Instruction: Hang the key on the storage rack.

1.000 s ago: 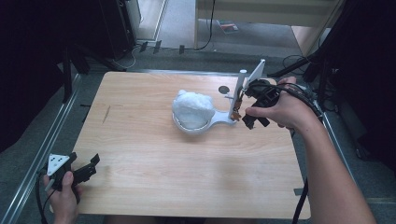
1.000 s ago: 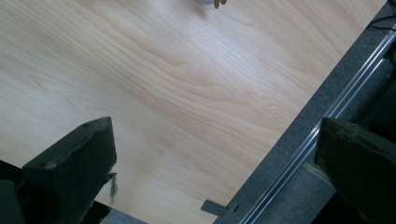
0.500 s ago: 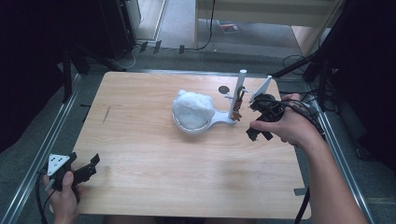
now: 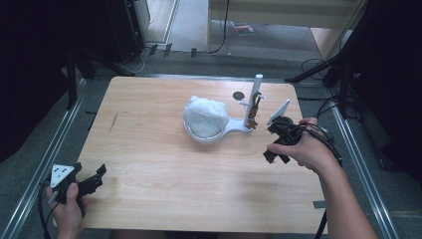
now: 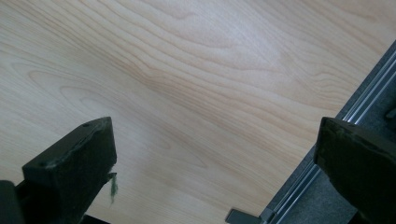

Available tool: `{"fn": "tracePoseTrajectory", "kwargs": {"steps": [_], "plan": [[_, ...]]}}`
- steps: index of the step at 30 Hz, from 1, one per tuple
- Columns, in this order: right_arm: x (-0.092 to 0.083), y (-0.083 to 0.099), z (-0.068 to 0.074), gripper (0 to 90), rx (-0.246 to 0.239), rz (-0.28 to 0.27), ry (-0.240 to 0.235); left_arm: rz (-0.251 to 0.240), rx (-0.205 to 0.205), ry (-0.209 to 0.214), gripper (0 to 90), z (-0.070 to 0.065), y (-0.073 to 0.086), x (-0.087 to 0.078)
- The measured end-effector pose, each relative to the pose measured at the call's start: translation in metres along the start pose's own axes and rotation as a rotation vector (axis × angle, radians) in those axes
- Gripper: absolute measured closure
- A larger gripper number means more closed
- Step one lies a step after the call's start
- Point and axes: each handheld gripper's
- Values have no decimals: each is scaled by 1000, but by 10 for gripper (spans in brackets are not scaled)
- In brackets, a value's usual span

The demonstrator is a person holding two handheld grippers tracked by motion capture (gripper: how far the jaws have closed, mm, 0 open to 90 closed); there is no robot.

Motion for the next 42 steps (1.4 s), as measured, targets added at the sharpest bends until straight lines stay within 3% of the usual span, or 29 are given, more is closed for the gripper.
{"fn": "tracePoseTrajectory", "kwargs": {"steps": [13,17,21,25,30,37,42], "plan": [[40,25,4,0,24,22,-18,-2,5,1,138,-1,0,0],[46,31,5,0,46,13,-13,-3,5,2,139,-1,0,0],[53,40,4,0,62,-30,-12,-3,4,2,138,0,0,0],[59,53,1,0,95,-110,-23,-3,3,3,138,0,0,0],[64,75,-5,0,163,-269,-38,-3,5,2,139,-1,0,0],[77,107,-10,0,267,-485,-9,-2,6,0,139,-1,0,0],[83,129,-10,0,308,-642,18,-2,4,3,138,-1,0,0]]}}
Point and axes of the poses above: each handheld gripper's, and its own axes: x roughly forward along the jaws, y roughly out of its underside, z roughly to its left, and after that the axes turned 11 degrees about -z, right-handed
